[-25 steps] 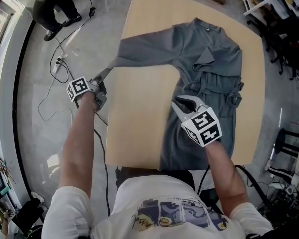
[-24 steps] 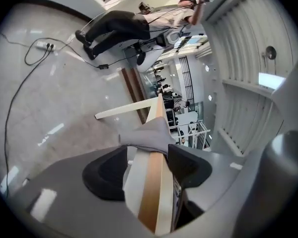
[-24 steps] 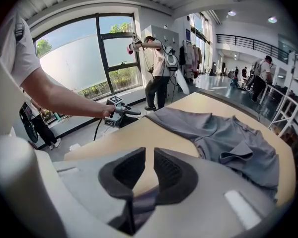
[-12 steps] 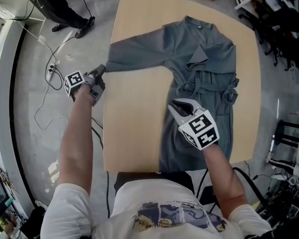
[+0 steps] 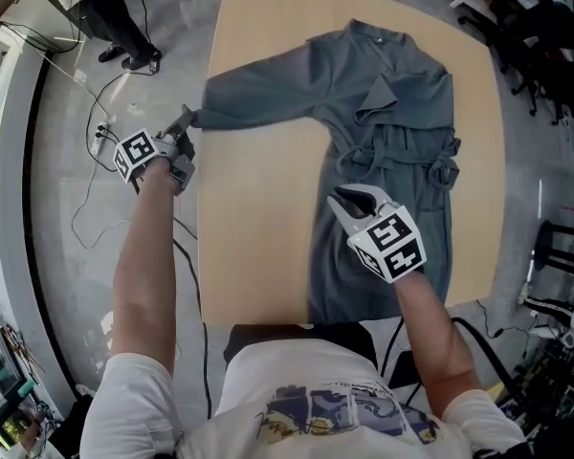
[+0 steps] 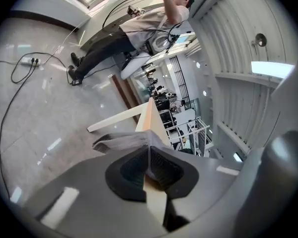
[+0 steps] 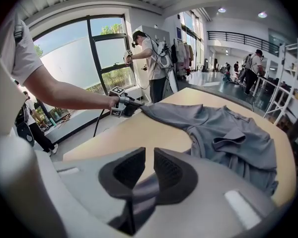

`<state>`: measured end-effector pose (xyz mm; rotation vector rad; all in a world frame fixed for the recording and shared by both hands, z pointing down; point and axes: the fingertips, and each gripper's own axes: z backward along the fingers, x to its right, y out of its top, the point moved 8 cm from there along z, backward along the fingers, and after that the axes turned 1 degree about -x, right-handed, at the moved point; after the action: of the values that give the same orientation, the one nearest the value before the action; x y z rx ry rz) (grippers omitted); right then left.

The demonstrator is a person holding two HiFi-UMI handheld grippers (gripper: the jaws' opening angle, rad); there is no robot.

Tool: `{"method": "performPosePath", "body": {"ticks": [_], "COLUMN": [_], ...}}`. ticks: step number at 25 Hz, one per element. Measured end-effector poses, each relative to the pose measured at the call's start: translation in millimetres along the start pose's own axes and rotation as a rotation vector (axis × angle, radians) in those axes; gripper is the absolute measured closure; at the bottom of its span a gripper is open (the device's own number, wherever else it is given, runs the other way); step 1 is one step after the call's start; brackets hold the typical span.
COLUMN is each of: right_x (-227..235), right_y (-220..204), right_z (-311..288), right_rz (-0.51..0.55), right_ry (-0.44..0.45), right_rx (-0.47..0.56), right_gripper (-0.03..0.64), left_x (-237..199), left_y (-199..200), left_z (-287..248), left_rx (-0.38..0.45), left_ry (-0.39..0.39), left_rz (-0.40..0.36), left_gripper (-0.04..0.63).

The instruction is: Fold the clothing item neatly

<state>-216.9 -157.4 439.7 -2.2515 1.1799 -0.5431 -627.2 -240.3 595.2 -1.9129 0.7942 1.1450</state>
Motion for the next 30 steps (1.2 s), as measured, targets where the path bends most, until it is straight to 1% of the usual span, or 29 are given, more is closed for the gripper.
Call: {"method": "performPosePath", "body": {"ticks": [4, 8, 12, 17, 22, 27, 29, 30], "right_x": [-4, -1, 5, 19, 41, 67, 74, 78], "right_y": [-2, -10, -22, -37, -57, -81, -90, -93], "right_z": [8, 22, 36, 52, 72, 87, 92, 94], "right_rz": [-0.003, -0.020, -0.039, -0.042, -0.067, -0.103, -0.117, -0.123], "right_ry": [0.008, 0.002, 0.006, 0.027, 0.027, 0.023, 0.020, 0.018], "right_rx": [0.018, 0.037, 0.060, 0.083, 0.107, 0.094, 0.095, 0.096], "right_gripper": [0.565, 0.565, 0.565, 0.565, 0.565, 0.565, 0.565, 0.565], "left_x": [19, 42, 76, 122, 163, 204, 221, 228], "left_y": [5, 8, 8, 1, -10, -30, -36, -39], "left_z": [8, 13, 14, 11, 0, -24, -34, -39], "left_rx": [0.032, 0.056, 0.087, 0.111, 0.095, 0.077, 0.086, 0.092], "left_ry": [-0.002, 0.018, 0.026, 0.023, 0.037, 0.045, 0.051, 0.045], "left_rz": [-0.108, -0.231, -0.382, -0.514, -0.637, -0.776, -0.833, -0.846], "left_gripper": [0.581, 0.583, 0.583, 0.583, 0.583, 0.583, 0.583, 0.583]}}
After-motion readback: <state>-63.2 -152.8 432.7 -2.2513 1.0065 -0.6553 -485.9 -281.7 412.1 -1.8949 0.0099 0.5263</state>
